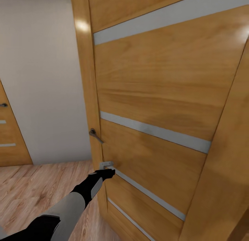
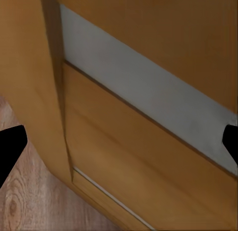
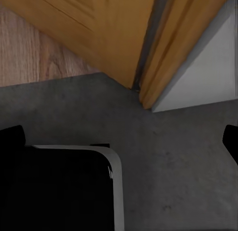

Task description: Move the two storage containers from the living room to the garage. In the garage, place one container on the floor and stack the other container on top of it (either order is fine).

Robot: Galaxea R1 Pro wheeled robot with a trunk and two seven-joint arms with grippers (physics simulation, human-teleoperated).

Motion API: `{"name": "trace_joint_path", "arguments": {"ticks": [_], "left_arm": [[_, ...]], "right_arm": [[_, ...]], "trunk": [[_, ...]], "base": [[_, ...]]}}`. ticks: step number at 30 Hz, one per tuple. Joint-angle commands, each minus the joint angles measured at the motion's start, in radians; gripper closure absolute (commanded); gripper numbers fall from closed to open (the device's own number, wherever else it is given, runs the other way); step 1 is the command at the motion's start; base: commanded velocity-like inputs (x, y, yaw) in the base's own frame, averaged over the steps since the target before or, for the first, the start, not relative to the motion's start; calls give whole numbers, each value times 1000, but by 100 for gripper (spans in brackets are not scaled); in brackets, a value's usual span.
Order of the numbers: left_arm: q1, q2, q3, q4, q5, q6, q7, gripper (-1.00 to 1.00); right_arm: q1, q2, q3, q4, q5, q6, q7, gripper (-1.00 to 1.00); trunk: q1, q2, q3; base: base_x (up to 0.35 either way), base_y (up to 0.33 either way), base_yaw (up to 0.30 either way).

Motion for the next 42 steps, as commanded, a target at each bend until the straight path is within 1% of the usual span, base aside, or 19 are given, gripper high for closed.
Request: {"name": "trace_joint_path", "arguments": {"ticks": [1, 15, 29, 42], "left_arm": [[-1, -1, -6, -4, 24, 5, 0, -100], [0, -1, -6, -4, 24, 5, 0, -100], [-1, -1, -6, -4, 24, 5, 0, -100], [0, -1, -6, -4, 24, 5, 0, -100]], "right_arm": [[1, -1, 7, -2, -11, -1, 5, -100], [0, -1, 7, -2, -11, -1, 5, -100], [0, -1, 7, -2, -12, -1, 5, -100], [0, -1, 13, 4, -23, 3, 5, -100]], "trunk": [[0, -1, 0], [0, -1, 16], [0, -1, 17], [0, -1, 17]], "base": [[0, 0, -191], [0, 0, -174], [0, 0, -11], [0, 0, 0]]}}
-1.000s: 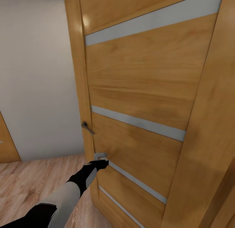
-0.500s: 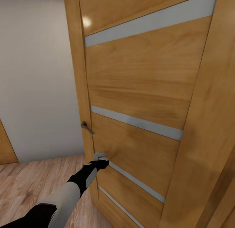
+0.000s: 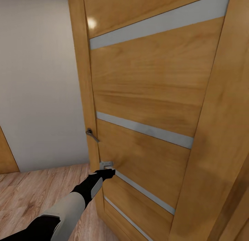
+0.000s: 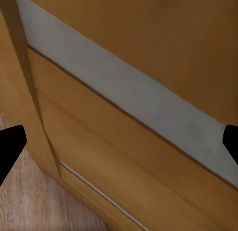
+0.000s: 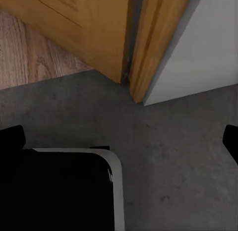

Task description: Move the two storage containers from the living room to the garage. In the garage, place one container on the floor and stack the other container on top of it (either order is fine).

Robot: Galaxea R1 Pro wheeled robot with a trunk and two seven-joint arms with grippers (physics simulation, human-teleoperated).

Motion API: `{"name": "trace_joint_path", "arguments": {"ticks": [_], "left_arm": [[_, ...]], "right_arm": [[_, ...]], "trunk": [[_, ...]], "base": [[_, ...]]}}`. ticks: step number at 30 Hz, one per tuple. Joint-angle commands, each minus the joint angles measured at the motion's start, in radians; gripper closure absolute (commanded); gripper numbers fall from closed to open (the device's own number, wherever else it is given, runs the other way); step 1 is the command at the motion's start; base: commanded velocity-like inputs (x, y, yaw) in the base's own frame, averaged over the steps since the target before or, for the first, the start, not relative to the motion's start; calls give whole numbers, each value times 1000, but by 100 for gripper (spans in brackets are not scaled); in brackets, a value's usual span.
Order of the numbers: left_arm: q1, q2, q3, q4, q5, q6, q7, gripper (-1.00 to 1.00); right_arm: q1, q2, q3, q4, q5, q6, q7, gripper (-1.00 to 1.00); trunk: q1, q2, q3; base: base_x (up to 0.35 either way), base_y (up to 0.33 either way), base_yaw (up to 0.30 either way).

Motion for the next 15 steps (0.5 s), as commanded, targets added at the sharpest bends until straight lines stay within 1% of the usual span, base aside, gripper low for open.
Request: {"name": "trace_joint_path", "arguments": {"ticks": [1, 15], "left_arm": [[-1, 0, -4, -4, 16, 5, 2, -100], [-1, 0, -4, -4, 16, 5, 2, -100]], "right_arm": [[1, -1, 8, 0, -10, -1, 5, -100], [2, 1, 10, 10, -9, 2, 5, -100]], "trunk": [[0, -1, -1], [0, -1, -1]], "base": [[0, 0, 0], [0, 0, 0]]}}
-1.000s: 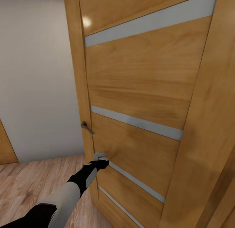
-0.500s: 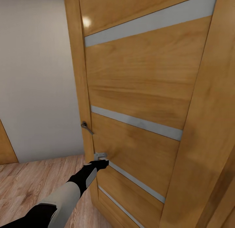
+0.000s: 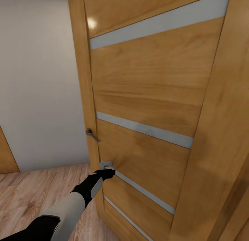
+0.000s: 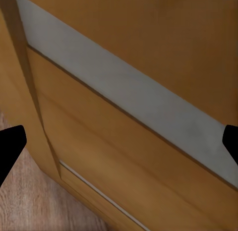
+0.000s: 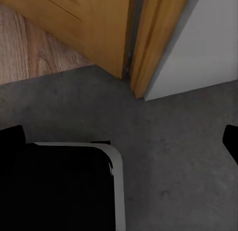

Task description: Move the two storage containers from the living room to the garage. In the garage, place one container on the floor and stack the other container on top of it (either order is fine).

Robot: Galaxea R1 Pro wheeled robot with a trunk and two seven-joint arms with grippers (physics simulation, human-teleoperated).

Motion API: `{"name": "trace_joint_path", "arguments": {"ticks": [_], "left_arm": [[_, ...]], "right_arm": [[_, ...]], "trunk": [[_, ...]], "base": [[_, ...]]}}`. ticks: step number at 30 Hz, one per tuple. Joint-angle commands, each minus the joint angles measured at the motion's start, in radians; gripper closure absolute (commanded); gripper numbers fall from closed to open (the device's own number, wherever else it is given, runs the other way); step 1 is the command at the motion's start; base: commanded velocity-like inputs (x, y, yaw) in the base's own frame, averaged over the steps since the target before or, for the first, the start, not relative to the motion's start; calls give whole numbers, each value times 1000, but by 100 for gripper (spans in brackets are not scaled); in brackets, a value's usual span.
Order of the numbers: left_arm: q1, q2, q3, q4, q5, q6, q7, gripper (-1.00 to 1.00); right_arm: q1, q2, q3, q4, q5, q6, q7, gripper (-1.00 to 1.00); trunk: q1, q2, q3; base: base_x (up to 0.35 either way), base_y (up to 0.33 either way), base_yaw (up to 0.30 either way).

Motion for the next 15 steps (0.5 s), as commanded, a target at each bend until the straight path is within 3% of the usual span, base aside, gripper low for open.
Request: {"name": "trace_joint_path", "arguments": {"ticks": [1, 9, 15], "left_arm": [[0, 0, -3, -4, 16, 5, 2, -100], [0, 0, -3, -4, 16, 6, 2, -100], [0, 0, -3, -4, 16, 6, 2, -100]], "right_arm": [[0, -1, 8, -1, -11, -1, 4, -100], [1, 2, 9, 0, -10, -1, 4, -100], [1, 2, 8, -1, -11, -1, 4, -100]], "trunk": [[0, -1, -1], [0, -1, -1], [0, -1, 3]], "base": [[0, 0, 0], [0, 0, -1], [0, 0, -192]]}}
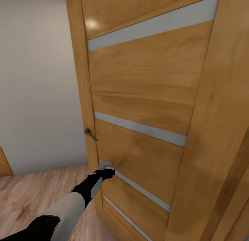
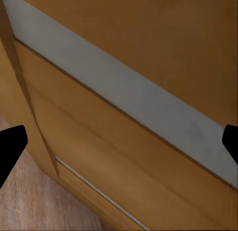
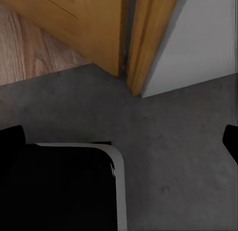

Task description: Move the two storage containers from the living room to the garage. In the garage, place one container on the floor and stack the other container on top of it (either order is fine).

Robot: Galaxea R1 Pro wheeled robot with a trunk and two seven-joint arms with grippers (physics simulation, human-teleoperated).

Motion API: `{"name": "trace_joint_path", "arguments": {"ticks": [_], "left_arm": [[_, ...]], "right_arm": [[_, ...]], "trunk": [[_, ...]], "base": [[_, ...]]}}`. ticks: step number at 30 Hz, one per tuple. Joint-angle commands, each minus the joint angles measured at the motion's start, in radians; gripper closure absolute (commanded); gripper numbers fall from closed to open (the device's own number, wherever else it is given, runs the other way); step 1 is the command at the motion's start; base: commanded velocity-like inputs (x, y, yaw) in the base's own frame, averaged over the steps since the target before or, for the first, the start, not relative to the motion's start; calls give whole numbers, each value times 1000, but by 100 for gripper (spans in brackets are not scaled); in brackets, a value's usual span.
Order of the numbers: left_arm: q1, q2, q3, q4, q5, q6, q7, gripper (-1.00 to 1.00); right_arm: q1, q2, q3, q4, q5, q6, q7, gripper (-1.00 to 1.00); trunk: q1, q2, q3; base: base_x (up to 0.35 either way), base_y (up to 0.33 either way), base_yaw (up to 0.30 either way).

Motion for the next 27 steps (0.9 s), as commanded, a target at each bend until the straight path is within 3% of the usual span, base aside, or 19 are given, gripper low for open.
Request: {"name": "trace_joint_path", "arguments": {"ticks": [1, 12, 27], "left_arm": [[0, -1, -6, -4, 25, 5, -1, -100], [0, -1, -6, -4, 25, 4, -1, -100], [-1, -1, -6, -4, 25, 5, -1, -100]], "right_arm": [[0, -1, 8, -2, -11, -1, 4, -100], [0, -1, 8, -2, -11, -1, 4, -100], [0, -1, 8, -3, -11, -2, 4, -100]], "trunk": [[0, -1, 0], [0, -1, 7], [0, -1, 8]], "base": [[0, 0, -235], [0, 0, -224], [0, 0, -17]]}}
